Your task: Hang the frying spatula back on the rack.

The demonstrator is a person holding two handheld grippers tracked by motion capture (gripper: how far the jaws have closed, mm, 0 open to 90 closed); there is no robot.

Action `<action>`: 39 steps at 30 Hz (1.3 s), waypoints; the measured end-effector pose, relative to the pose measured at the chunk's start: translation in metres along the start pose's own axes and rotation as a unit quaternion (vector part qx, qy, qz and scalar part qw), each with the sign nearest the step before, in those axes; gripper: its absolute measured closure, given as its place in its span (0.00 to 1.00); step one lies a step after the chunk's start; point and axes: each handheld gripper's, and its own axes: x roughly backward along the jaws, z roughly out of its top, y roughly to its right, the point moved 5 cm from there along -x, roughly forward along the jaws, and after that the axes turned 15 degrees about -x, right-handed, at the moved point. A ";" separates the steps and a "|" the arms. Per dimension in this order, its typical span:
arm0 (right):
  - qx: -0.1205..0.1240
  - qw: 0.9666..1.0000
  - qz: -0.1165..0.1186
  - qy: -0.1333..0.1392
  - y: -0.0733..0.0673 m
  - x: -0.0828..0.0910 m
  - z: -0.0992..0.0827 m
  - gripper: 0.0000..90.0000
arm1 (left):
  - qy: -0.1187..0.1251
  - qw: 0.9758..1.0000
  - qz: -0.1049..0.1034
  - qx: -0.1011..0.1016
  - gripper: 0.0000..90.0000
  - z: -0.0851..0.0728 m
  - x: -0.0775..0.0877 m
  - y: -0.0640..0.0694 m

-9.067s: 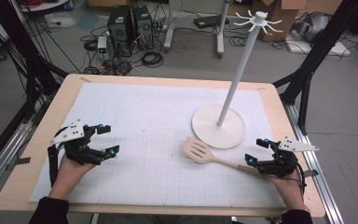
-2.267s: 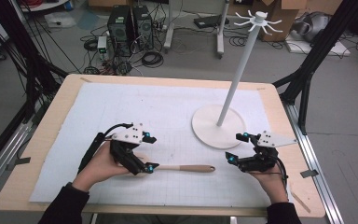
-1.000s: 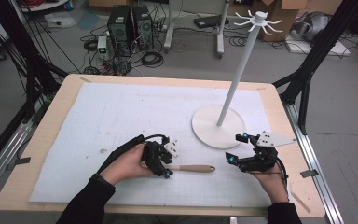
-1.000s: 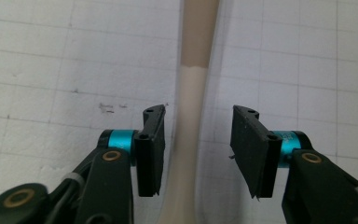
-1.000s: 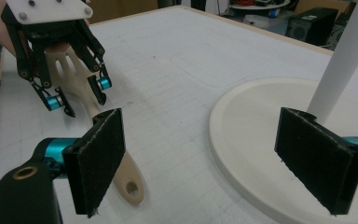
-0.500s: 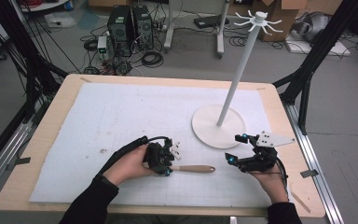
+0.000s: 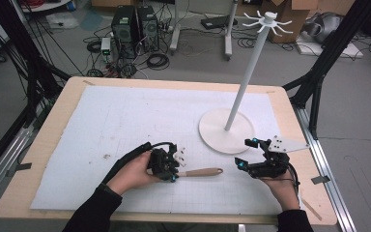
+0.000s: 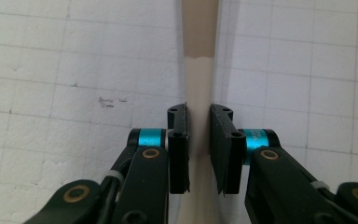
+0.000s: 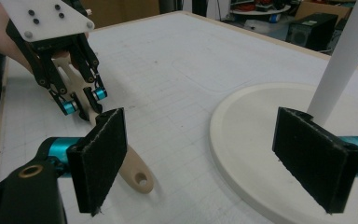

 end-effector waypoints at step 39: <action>0.003 0.999 0.023 0.021 -0.013 0.000 0.008 0.20 | 0.239 0.965 0.098 0.038 0.86 0.004 0.100 0.000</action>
